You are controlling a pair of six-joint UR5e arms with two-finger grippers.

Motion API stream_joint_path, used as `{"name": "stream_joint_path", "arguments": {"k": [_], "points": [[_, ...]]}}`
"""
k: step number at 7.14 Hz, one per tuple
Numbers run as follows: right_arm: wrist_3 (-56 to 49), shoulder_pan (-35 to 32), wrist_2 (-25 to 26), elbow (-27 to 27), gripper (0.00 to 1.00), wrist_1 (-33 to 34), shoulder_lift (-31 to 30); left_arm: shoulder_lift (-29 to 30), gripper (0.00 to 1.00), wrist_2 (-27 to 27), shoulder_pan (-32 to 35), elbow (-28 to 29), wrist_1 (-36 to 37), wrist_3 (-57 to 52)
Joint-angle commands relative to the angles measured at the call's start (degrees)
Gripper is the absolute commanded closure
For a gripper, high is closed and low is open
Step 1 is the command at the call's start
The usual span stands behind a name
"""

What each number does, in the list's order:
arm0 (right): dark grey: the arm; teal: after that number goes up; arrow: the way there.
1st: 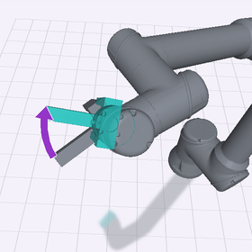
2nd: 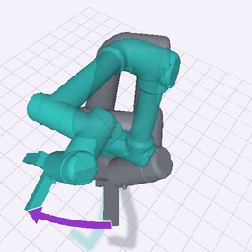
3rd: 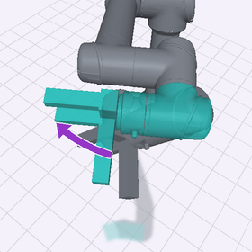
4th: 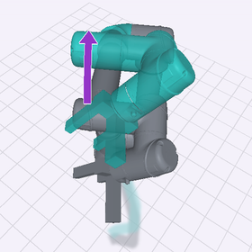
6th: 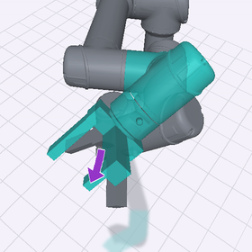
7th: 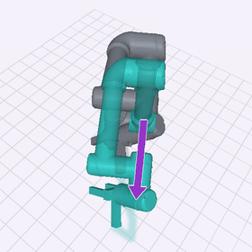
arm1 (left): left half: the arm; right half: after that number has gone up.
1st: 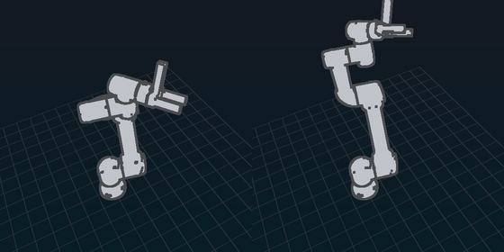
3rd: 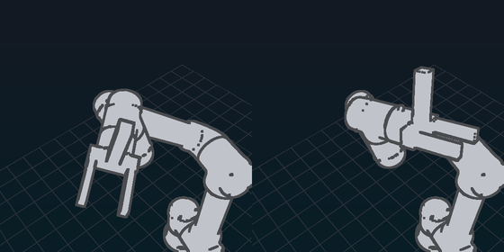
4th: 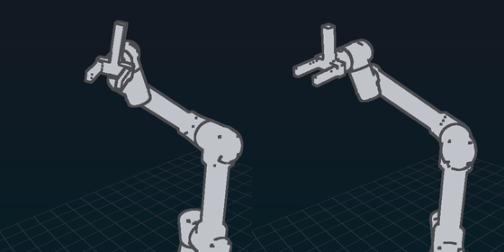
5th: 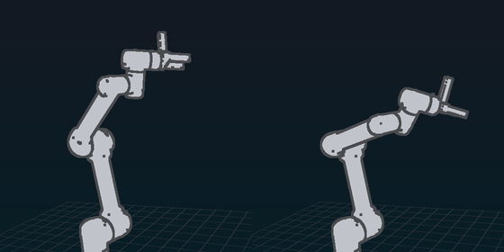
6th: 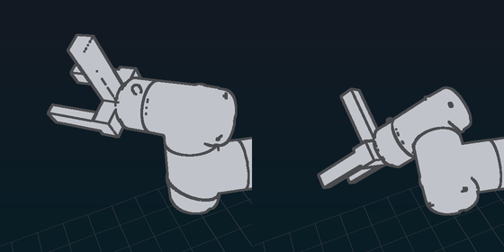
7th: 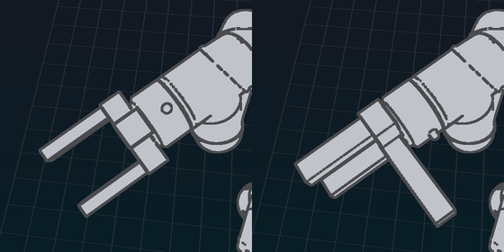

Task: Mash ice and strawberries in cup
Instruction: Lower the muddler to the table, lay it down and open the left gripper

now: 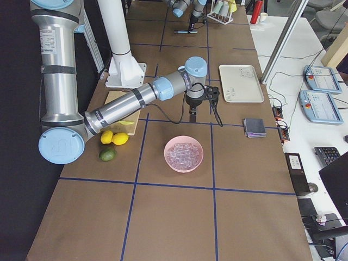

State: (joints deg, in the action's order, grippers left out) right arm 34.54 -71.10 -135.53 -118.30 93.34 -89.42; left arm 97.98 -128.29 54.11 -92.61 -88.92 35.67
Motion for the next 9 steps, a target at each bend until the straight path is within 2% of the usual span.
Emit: {"name": "stream_joint_path", "arguments": {"k": [1, 3, 5, 6, 8, 9], "points": [[0.0, 0.0, 0.0, 0.0, 0.0, -0.08, 0.03, -0.07, 0.0, 0.41, 0.03, -0.03, -0.47, 0.01], [-0.09, 0.0, 0.0, 0.0, 0.01, 0.0, 0.12, -0.16, 0.0, 0.06, 0.38, -3.08, -0.56, -0.08], [-2.01, -0.18, -0.18, 0.53, 0.01, 0.53, -0.14, -4.61, 0.0, -0.03, 1.52, -18.24, 0.06, 0.19], [-5.24, -1.13, -0.09, 1.05, 0.01, 0.79, -1.01, -7.77, 0.0, -0.29, 4.4, -24.66, 0.06, 0.01], [-17.87, -5.52, -0.18, 4.73, 0.01, 0.79, -4.17, -10.34, 0.0, -5.19, 11.43, -27.8, 0.06, -3.3], [-23.59, -8.15, -0.18, 6.23, 0.01, 0.88, -5.84, -12.79, 0.0, -7.21, 15.38, -27.28, 0.15, -11.77]]}}
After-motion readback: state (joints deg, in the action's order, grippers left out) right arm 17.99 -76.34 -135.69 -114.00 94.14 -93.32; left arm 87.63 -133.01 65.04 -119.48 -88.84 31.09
